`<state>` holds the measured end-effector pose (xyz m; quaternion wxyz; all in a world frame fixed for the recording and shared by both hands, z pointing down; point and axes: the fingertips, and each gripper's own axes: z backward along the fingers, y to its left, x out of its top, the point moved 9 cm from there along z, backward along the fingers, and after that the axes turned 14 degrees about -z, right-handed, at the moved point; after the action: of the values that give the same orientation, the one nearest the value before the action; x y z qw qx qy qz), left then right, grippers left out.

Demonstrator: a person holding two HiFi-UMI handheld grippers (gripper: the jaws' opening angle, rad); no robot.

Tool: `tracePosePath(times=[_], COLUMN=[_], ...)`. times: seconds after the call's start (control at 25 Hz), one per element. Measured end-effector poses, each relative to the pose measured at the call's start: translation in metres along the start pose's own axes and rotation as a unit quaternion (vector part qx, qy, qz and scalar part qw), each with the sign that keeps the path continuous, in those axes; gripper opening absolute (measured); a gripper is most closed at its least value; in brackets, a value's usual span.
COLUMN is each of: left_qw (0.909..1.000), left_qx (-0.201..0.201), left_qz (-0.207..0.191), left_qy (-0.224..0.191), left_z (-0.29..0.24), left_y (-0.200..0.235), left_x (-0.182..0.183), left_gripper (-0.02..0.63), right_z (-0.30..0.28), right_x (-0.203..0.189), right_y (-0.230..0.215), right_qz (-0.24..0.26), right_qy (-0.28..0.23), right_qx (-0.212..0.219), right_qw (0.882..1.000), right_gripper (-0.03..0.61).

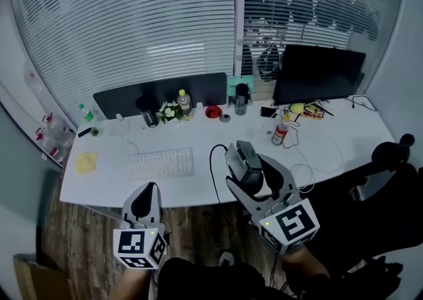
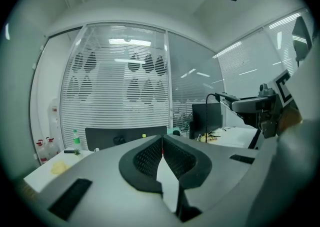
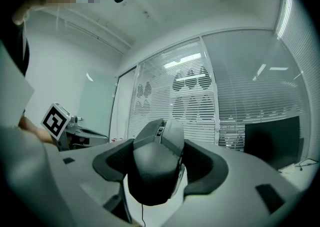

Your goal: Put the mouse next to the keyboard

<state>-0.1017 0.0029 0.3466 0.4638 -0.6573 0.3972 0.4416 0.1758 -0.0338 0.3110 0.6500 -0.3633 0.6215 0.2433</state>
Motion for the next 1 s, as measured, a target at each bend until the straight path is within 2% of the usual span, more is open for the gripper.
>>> tracePosePath(times=[0.24, 0.68, 1.0], left_qw=[0.9999, 0.9982, 0.9950], left_qx=[-0.009, -0.052, -0.092], left_qz=[0.005, 0.009, 0.021], left_qy=[0.001, -0.029, -0.033], left_z=[-0.023, -0.078, -0.111], left_y=[0.019, 0.097, 0.141], left_x=[-0.005, -0.016, -0.031], left_gripper=[0.031, 0.031, 0.031], right_z=[-0.027, -0.101, -0.151], right_x=[0.000, 0.010, 0.007], right_y=[0.001, 0.035, 0.059], right_qz=[-0.002, 0.018, 0.019], right_qy=[0.011, 0.025, 0.035], right_qx=[-0.003, -0.048, -0.055], right_qw=[1.000, 0.998, 0.998], right_gripper=[0.302, 0.302, 0.302])
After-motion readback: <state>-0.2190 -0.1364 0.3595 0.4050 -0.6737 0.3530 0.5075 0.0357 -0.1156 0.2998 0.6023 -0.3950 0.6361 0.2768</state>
